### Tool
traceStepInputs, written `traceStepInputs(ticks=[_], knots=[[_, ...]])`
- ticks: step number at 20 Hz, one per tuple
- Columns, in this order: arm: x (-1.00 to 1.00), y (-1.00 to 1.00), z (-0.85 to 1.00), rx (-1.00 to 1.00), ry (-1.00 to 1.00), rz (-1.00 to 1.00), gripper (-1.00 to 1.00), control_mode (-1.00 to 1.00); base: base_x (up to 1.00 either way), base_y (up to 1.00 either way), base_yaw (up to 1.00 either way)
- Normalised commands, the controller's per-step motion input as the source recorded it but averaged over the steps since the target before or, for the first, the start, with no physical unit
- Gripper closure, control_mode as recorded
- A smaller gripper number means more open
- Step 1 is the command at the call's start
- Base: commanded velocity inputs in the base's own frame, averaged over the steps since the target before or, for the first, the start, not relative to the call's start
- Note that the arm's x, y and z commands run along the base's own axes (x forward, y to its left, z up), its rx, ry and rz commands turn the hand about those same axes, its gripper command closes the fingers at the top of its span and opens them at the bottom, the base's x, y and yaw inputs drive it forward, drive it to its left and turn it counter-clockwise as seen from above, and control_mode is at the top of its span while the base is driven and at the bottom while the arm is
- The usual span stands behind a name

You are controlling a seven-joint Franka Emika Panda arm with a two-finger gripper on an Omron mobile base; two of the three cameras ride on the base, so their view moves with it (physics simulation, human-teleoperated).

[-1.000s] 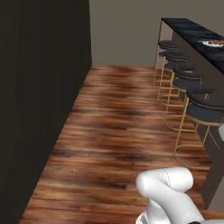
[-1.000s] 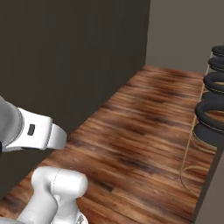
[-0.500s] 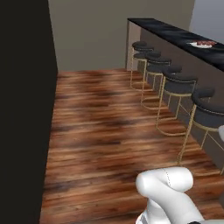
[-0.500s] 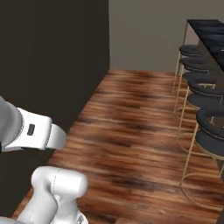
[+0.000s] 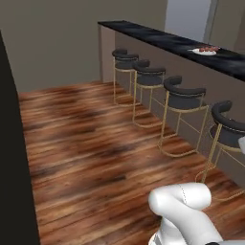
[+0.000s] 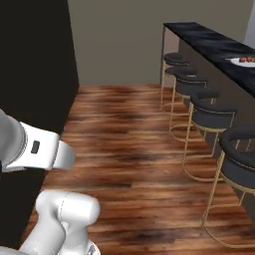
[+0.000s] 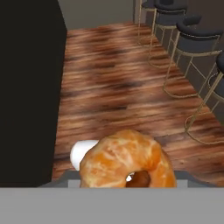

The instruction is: Pick up the tangerine and banana from the fridge and place one fruit on each plate on the dining counter.

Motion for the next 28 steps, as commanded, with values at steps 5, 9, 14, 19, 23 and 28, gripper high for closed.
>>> traceStepInputs(ticks=[5,9,14,19,23,28], knots=[[0.0,0.0,0.0,0.0,0.0,0.0,1.0,1.0,1.0,0.67,-0.48],[0.0,0.0,0.0,0.0,0.0,0.0,1.0,1.0,1.0,0.71,-0.48],[0.0,0.0,0.0,0.0,0.0,0.0,1.0,1.0,1.0,0.71,-0.48],[0.0,0.0,0.0,0.0,0.0,0.0,1.0,1.0,1.0,0.72,-0.48],[0.0,0.0,0.0,0.0,0.0,0.0,1.0,1.0,1.0,0.73,-0.46],[0.0,0.0,0.0,0.0,0.0,0.0,1.0,1.0,0.91,0.76,-0.44]])
